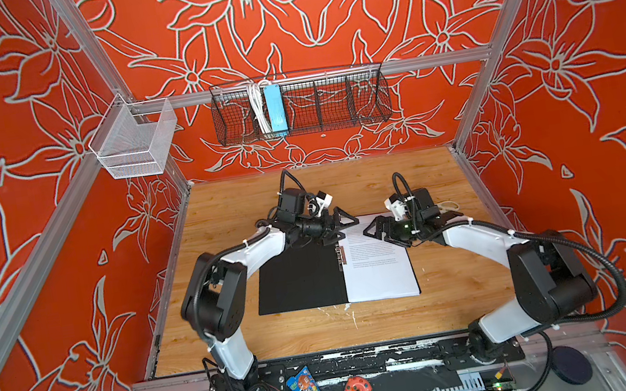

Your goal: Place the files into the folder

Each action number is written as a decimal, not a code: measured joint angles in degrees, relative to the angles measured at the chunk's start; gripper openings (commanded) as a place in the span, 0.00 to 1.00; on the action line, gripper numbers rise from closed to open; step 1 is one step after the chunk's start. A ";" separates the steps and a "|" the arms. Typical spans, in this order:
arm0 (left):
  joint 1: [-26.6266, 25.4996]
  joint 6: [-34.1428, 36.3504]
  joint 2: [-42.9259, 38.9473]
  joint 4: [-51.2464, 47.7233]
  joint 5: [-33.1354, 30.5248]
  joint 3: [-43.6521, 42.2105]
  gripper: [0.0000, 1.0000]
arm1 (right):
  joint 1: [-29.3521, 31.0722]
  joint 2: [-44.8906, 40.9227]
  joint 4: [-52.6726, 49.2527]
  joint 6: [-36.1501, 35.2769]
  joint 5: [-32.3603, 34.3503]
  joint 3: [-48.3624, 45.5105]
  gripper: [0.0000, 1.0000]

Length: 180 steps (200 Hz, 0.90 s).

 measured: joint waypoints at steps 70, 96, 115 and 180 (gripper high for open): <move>1.73 8.48 -30.93 -13.11 -27.82 -16.76 0.98 | 4.52 -6.19 -0.09 10.97 4.44 -1.79 0.60; 2.29 9.27 -33.35 -15.21 -30.88 -25.86 0.98 | 10.12 -6.88 0.15 17.16 7.28 -1.38 0.44; 2.36 9.18 -33.20 -14.71 -30.73 -31.34 0.98 | 14.32 -6.49 0.17 22.29 9.49 -0.76 0.38; 2.36 8.11 -26.21 -6.23 -27.69 -35.82 0.98 | 21.99 -0.59 0.50 32.41 14.29 4.74 0.32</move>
